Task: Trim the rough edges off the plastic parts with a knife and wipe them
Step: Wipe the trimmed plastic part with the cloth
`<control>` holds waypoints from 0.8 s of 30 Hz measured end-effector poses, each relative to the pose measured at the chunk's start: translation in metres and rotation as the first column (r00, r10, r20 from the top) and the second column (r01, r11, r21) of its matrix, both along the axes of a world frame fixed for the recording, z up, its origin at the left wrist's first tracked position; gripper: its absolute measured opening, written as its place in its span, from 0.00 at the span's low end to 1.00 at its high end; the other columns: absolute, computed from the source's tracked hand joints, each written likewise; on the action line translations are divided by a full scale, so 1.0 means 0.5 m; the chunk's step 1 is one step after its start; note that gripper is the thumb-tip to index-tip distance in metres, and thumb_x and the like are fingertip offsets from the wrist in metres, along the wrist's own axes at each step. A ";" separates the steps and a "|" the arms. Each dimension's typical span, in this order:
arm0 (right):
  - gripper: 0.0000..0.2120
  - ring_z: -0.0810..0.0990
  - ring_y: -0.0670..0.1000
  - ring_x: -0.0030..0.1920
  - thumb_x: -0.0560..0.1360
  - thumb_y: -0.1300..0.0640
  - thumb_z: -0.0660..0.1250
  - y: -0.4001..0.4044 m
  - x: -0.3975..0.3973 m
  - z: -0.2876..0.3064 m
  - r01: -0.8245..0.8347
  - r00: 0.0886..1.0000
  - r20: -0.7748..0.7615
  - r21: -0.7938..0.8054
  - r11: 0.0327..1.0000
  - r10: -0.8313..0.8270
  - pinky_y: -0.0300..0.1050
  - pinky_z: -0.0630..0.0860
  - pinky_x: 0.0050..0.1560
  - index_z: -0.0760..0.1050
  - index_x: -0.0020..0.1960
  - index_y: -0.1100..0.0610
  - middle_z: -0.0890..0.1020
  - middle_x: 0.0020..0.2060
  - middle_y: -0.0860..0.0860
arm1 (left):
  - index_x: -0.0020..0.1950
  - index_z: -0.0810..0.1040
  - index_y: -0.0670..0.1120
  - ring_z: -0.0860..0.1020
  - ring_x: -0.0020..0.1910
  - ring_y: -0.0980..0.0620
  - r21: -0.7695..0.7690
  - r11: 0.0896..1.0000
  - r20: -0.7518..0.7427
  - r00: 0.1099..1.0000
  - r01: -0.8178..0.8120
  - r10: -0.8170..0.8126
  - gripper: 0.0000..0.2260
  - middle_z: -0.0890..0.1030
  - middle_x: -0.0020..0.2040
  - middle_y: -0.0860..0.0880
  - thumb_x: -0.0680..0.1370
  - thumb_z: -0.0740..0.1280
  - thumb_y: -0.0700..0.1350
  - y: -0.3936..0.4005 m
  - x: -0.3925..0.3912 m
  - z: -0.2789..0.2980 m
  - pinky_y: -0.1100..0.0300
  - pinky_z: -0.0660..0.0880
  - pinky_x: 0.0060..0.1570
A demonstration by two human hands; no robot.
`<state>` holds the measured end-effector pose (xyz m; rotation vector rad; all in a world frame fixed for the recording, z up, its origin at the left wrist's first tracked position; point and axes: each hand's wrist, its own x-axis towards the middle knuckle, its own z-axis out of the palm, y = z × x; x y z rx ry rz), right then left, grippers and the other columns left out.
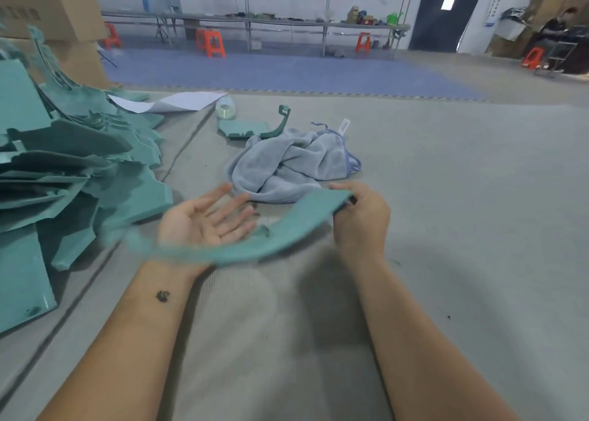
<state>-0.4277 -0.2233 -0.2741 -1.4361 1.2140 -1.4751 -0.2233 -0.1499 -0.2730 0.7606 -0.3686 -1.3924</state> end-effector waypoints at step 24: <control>0.15 0.71 0.42 0.29 0.71 0.66 0.61 -0.016 -0.020 0.001 0.143 0.916 0.375 0.030 0.989 -0.144 0.39 0.70 0.34 0.79 0.35 0.50 0.75 0.28 0.42 | 0.67 0.70 0.42 0.72 0.22 0.60 0.203 0.457 0.602 0.258 0.866 -0.756 0.18 0.78 0.34 0.48 0.77 0.64 0.36 0.033 -0.064 0.013 0.70 0.68 0.23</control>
